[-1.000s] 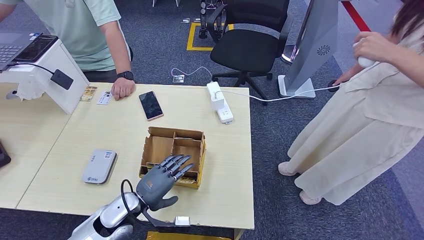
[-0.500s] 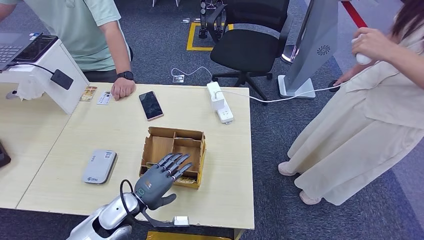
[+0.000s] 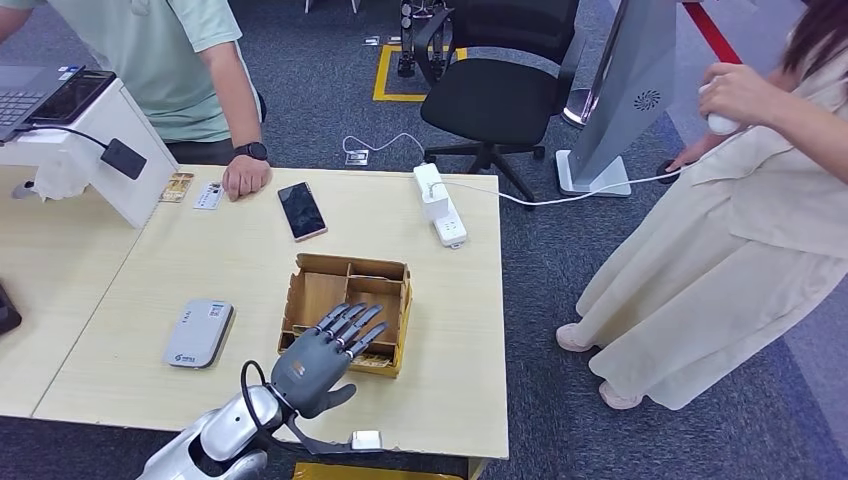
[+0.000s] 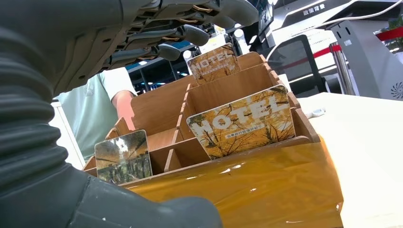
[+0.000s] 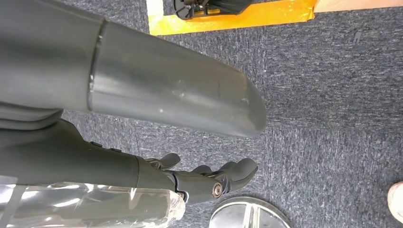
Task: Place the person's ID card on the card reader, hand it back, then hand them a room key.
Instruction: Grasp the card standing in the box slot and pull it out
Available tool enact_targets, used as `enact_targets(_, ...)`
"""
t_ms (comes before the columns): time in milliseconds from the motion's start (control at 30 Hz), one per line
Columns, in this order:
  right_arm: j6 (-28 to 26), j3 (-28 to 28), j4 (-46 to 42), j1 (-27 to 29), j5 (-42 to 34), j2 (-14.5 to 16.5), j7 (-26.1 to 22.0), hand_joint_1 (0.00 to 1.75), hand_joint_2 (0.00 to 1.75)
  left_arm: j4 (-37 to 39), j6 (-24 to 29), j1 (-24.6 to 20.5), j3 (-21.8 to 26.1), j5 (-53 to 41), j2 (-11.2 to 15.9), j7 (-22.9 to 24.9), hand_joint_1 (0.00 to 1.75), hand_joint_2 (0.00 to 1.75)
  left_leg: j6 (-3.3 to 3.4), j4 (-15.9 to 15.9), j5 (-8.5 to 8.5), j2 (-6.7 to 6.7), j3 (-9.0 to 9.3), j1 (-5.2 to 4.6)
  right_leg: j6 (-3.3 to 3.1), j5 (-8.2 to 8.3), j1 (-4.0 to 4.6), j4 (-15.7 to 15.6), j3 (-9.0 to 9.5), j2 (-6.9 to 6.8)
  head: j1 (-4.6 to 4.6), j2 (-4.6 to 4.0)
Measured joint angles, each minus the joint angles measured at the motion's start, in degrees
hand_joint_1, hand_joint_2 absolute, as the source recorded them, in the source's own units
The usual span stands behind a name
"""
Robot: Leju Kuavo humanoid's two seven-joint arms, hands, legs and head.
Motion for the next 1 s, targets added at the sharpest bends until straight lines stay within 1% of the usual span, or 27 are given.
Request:
enact_targets(233,-0.44,0.11,0.0,0.11,-0.57,-0.03,-0.21,0.0,0.0,0.33,-0.62,-0.04,0.0,1.27,-0.36,-0.26,0.0,1.75,0.0,0.0,0.0,0.0,0.0,0.0,0.0,0.0,0.0,0.0,0.0,0.0,0.0,0.0)
enact_targets(433,-0.66,0.25,0.0,0.13,-0.6,-0.01,-0.22,0.0,0.0,0.87,-2.86,-0.61,0.0,3.62,-0.43,-1.29,0.0,1.75,0.0,0.0,0.0,0.0,0.0,0.0,0.0,0.0,0.0,0.0,0.0,0.0,-0.01,0.0)
enact_targets(633,-0.83,0.55,0.0,0.14,-0.52,-0.01,-0.13,0.0,0.0,1.42,-3.41,-0.96,-0.01,4.1,-0.42,-1.3,0.0,1.75,0.0,0.0,0.0,0.0,0.0,0.0,0.0,0.0,0.0,0.0,0.0,0.0,-0.01,0.01)
enact_targets(800,0.67,1.2,0.0,0.13,0.44,-0.53,0.59,0.0,0.0,1.69,-3.98,-1.35,-0.02,5.0,-0.46,-1.33,0.0,1.75,0.0,0.0,0.0,0.0,0.0,0.0,0.0,0.0,0.0,0.0,0.0,0.0,0.0,0.01)
enact_targets(1000,0.8,1.63,0.0,0.18,0.73,-1.12,1.05,0.0,0.0,2.07,-4.56,-1.7,-0.02,5.69,-0.43,-1.33,0.0,1.75,0.0,0.0,0.0,0.0,0.0,-0.01,0.0,0.0,0.0,0.0,0.0,0.0,0.0,0.01)
